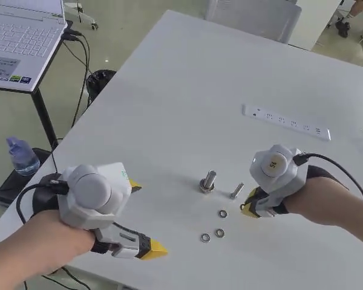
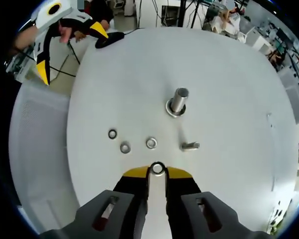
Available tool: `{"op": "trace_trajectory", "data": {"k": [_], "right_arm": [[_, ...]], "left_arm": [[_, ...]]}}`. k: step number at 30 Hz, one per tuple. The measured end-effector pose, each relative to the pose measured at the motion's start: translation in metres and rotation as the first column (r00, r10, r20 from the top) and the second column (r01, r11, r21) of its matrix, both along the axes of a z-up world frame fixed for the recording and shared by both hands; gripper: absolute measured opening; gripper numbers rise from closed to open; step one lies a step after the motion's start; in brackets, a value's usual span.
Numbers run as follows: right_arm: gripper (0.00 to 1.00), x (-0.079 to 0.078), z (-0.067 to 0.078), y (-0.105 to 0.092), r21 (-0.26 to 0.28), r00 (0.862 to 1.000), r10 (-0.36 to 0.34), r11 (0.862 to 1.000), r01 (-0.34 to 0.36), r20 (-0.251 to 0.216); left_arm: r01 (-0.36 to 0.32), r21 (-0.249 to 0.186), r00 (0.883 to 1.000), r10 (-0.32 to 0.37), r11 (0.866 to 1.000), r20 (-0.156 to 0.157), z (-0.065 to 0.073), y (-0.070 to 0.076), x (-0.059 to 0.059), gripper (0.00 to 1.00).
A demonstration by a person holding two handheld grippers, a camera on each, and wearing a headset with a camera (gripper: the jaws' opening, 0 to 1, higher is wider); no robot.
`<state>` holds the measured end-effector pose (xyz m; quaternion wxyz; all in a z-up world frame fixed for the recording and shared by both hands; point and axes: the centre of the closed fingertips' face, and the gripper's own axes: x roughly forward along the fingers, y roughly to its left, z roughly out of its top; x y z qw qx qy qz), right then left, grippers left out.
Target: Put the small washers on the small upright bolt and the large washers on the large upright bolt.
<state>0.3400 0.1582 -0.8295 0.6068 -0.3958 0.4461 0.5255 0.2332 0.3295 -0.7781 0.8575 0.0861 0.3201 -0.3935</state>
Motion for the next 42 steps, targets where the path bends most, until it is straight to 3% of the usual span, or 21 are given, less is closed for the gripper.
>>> {"op": "trace_trajectory", "data": {"k": [9,19,27,35,42], "right_arm": [[0.12,0.010,0.004,-0.016,0.000,0.999,-0.033,0.999,0.033,0.022],[0.12,0.026,0.014,-0.004,0.013,0.999,-0.023,1.000,0.023,0.038],[0.12,0.042,0.024,0.005,0.020,0.998,-0.011,1.000,0.010,0.055],[0.12,0.049,0.026,0.014,0.017,0.998,0.003,1.000,-0.004,0.056],[0.12,0.043,0.025,0.023,0.000,0.998,0.027,1.000,-0.027,0.053]], "left_arm": [[-0.028,0.001,1.000,0.028,1.000,-0.005,0.000,0.008,0.002,0.83],[-0.006,0.026,1.000,0.006,1.000,-0.012,-0.005,0.006,-0.005,0.86],[-0.005,0.017,1.000,0.005,1.000,-0.017,-0.007,0.005,-0.006,0.86],[-0.011,0.014,1.000,0.011,1.000,-0.014,-0.007,0.007,-0.002,0.87],[-0.010,0.008,1.000,0.010,1.000,-0.023,-0.009,0.006,-0.001,0.90]]}}
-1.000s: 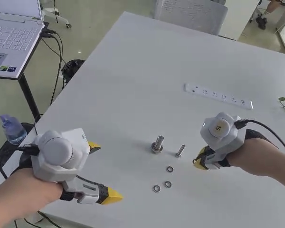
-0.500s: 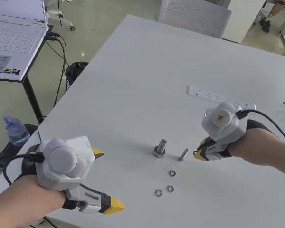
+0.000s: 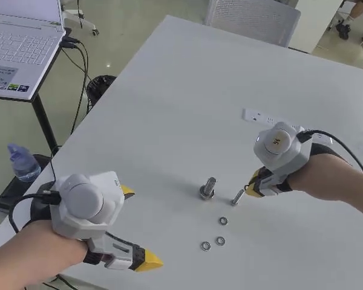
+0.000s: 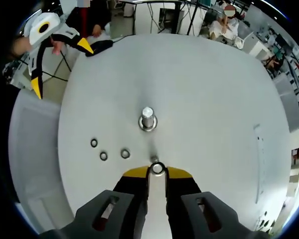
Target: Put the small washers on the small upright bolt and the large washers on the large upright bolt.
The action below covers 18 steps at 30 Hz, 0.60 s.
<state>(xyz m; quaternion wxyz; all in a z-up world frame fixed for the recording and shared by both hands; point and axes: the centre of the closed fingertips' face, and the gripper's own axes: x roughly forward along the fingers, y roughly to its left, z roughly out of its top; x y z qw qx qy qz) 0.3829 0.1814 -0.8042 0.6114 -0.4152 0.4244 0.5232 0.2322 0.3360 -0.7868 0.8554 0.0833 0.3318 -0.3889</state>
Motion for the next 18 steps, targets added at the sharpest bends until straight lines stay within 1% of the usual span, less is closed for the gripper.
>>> {"op": "trace_trajectory", "data": {"k": [3,5,7,9,12,18], "right_arm": [[0.12,-0.0014,-0.0034,0.0006,-0.011,1.000,0.007,1.000,-0.007,-0.005],[0.12,-0.0012,-0.0047,0.0010,-0.013,1.000,0.008,1.000,-0.008,-0.009],[0.12,0.0000,-0.0054,0.0018,-0.014,1.000,0.010,1.000,-0.010,-0.010],[0.12,0.0013,-0.0064,0.0021,-0.018,1.000,0.012,1.000,-0.012,-0.011],[0.12,0.0017,-0.0068,0.0038,-0.019,1.000,0.015,1.000,-0.015,-0.014],[0.12,0.0016,-0.0102,0.0033,-0.039,1.000,0.023,0.999,-0.023,-0.016]], "left_arm": [[0.002,-0.003,1.000,-0.002,1.000,-0.003,-0.0007,-0.0008,-0.0003,0.91],[0.003,0.003,1.000,-0.003,1.000,-0.004,-0.0016,-0.0005,-0.0008,0.92],[0.009,0.015,1.000,-0.009,1.000,0.001,-0.0025,0.0001,-0.0007,0.92],[0.007,0.011,1.000,-0.007,1.000,-0.004,-0.0036,0.0002,-0.0008,0.93],[0.005,0.009,1.000,-0.005,1.000,-0.003,-0.0044,0.0002,0.0000,0.94],[0.010,-0.009,1.000,-0.010,1.000,-0.011,-0.0056,-0.0027,0.0004,0.95]]}}
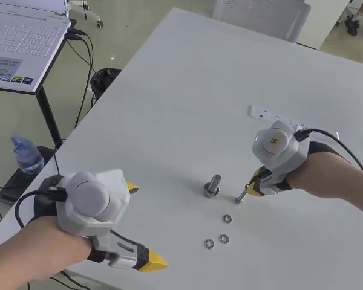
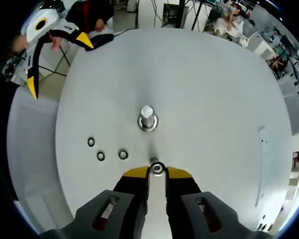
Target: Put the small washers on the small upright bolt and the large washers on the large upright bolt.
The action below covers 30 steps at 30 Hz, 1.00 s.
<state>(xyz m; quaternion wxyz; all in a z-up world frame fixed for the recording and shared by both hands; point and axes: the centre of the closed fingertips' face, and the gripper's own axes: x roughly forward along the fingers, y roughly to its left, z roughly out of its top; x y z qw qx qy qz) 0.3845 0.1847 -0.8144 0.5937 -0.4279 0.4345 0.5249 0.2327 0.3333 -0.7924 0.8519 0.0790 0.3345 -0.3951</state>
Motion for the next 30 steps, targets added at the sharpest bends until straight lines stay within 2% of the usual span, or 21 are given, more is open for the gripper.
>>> {"op": "trace_trajectory", "data": {"k": [10,30], "right_arm": [[0.12,-0.002,-0.006,0.001,-0.010,1.000,0.009,1.000,-0.009,-0.011],[0.12,0.005,-0.029,0.001,-0.048,0.999,0.036,0.998,-0.037,-0.017]], "left_arm": [[0.004,0.003,1.000,-0.004,1.000,-0.006,-0.003,0.000,0.002,0.92],[-0.004,-0.013,1.000,0.004,1.000,-0.005,-0.001,0.004,0.004,0.90]]}}
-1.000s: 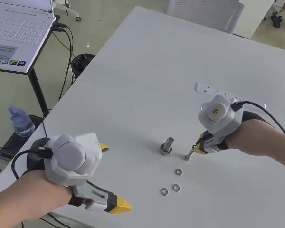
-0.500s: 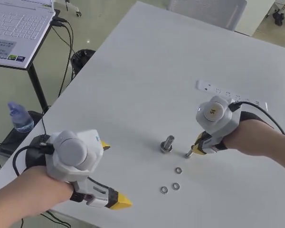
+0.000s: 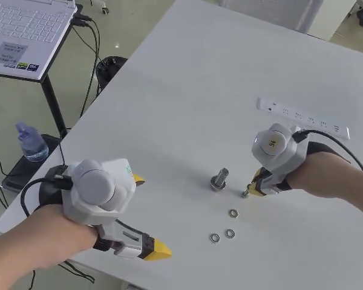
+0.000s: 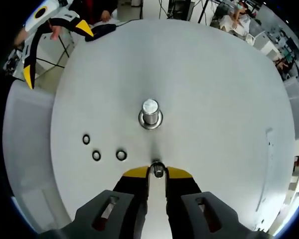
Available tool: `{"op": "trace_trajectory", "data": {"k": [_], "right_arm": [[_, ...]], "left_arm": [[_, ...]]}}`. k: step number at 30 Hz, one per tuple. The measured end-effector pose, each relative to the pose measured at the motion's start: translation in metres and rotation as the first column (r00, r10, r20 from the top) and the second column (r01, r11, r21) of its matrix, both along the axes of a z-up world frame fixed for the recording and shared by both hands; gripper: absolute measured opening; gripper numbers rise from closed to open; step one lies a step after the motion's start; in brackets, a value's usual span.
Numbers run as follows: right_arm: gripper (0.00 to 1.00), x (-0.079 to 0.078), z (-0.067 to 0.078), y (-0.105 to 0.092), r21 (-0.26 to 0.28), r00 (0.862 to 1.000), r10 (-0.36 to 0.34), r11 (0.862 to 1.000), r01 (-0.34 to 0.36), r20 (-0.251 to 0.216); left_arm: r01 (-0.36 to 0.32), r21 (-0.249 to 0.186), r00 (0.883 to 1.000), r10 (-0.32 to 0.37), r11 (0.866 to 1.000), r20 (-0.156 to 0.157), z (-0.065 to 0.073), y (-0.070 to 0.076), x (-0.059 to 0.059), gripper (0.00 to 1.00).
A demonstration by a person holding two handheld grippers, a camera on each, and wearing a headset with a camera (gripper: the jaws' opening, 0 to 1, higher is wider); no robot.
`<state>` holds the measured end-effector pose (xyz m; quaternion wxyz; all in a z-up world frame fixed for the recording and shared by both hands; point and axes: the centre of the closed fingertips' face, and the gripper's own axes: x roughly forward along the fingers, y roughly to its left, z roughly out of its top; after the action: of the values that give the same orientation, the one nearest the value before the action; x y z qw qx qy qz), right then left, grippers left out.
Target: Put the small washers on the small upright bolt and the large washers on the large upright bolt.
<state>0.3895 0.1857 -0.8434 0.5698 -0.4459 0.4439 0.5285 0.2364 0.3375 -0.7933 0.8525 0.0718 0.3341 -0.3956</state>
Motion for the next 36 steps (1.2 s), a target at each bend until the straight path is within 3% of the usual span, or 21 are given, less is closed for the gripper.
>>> {"op": "trace_trajectory", "data": {"k": [20,36], "right_arm": [[0.13,-0.002,-0.029,-0.002,-0.029,1.000,0.011,1.000,-0.011,-0.009],[0.13,-0.007,-0.030,0.000,-0.039,1.000,0.022,0.999,-0.023,-0.006]], "left_arm": [[-0.004,0.001,1.000,0.004,1.000,-0.011,-0.002,0.010,-0.001,0.88],[0.001,-0.002,1.000,-0.001,1.000,-0.019,-0.005,0.010,-0.005,0.86]]}}
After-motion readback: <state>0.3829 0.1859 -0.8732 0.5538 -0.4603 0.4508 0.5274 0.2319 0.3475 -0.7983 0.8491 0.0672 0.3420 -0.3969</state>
